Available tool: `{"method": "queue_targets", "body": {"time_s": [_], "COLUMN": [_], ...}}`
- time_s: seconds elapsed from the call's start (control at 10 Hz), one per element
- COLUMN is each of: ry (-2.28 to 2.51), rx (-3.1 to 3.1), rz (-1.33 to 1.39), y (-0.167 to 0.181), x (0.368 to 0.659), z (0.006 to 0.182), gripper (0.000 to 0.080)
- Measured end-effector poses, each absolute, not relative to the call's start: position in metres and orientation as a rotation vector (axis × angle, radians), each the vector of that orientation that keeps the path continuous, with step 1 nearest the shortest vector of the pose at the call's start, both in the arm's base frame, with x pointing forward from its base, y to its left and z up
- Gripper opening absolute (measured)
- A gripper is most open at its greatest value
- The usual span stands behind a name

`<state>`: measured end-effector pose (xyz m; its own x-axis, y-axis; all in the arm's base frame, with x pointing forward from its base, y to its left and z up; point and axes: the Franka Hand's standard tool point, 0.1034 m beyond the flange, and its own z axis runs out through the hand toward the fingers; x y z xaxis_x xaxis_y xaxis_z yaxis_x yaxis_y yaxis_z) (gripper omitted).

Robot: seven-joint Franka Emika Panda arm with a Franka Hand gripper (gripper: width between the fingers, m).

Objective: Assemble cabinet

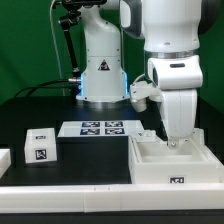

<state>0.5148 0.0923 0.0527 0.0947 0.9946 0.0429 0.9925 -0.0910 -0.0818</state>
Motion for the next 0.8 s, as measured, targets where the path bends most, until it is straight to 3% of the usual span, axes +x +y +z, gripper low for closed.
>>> {"method": "queue_targets", "body": {"time_s": [0.2, 0.3, 0.8], "ry": [-1.978, -1.922, -1.797], "rx": [-2.339, -2.382, -2.483], "rz": [0.050, 0.061, 0.057], "y": [0.090, 0.092, 0.094], "x": [0.500, 0.493, 0.485], "z": [0.065, 0.064, 0.063], "gripper": [0.0748, 0.0784, 0.0796]}}
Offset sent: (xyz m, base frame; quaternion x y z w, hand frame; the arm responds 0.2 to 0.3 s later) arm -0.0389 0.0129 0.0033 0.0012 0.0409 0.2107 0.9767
